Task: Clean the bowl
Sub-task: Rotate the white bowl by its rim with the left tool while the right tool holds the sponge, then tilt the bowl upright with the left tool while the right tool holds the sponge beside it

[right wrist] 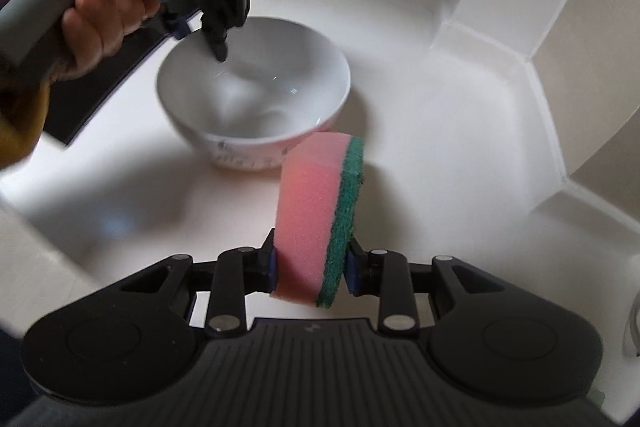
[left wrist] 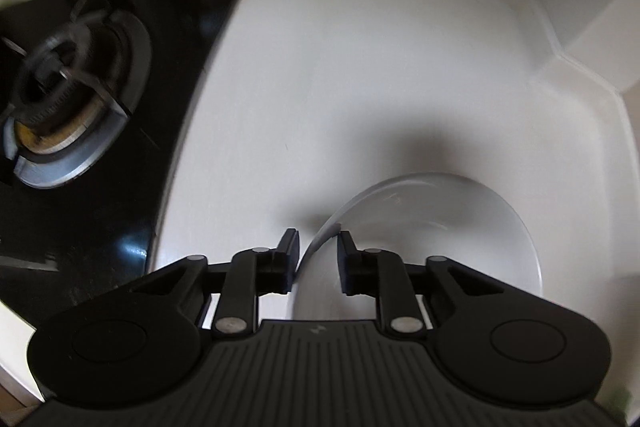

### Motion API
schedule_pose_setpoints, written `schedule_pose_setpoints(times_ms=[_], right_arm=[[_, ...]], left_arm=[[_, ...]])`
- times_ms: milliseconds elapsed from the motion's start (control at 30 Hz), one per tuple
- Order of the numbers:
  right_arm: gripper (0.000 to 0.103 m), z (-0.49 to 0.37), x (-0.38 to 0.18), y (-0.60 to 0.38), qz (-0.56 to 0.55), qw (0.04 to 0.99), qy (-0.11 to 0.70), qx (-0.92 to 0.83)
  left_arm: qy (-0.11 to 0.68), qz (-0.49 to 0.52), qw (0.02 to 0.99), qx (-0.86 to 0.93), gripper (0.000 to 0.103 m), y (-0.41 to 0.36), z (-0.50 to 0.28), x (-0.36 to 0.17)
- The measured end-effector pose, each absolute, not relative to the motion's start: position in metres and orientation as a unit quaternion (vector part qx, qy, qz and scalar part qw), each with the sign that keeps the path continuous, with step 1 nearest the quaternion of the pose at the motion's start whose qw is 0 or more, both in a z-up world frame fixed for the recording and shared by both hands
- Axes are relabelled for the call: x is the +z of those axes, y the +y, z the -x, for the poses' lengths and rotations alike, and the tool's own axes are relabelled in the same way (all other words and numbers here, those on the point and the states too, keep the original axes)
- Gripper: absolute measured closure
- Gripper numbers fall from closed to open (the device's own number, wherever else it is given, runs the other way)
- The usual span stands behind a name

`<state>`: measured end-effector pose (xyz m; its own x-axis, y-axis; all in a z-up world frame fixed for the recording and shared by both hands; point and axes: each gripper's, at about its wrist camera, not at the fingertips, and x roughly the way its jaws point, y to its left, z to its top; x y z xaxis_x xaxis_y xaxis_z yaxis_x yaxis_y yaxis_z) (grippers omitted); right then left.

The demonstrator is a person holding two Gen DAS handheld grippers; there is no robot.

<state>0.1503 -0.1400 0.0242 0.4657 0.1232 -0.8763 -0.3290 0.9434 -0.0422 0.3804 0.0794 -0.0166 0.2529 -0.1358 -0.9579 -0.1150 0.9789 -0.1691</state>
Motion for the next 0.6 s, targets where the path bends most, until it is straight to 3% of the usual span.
schedule_pose_setpoints(times_ms=[233, 500, 600], right_arm=[[0.077, -0.152, 0.079, -0.142, 0.06, 0.839, 0.458, 0.287], [0.078, -0.213, 0.033, -0.059, 0.134, 0.787, 0.469, 0.377], [0.078, -0.239, 0.027, -0.053, 0.093, 0.779, 0.49, 0.38]], left_arm=[[0.634, 0.071, 0.768, -0.058, 0.097, 0.089, -0.376, -0.014], [0.594, -0.013, 0.802, -0.063, 0.097, 0.059, -0.347, -0.012], [0.579, -0.029, 0.812, -0.069, 0.096, 0.06, -0.343, -0.011]])
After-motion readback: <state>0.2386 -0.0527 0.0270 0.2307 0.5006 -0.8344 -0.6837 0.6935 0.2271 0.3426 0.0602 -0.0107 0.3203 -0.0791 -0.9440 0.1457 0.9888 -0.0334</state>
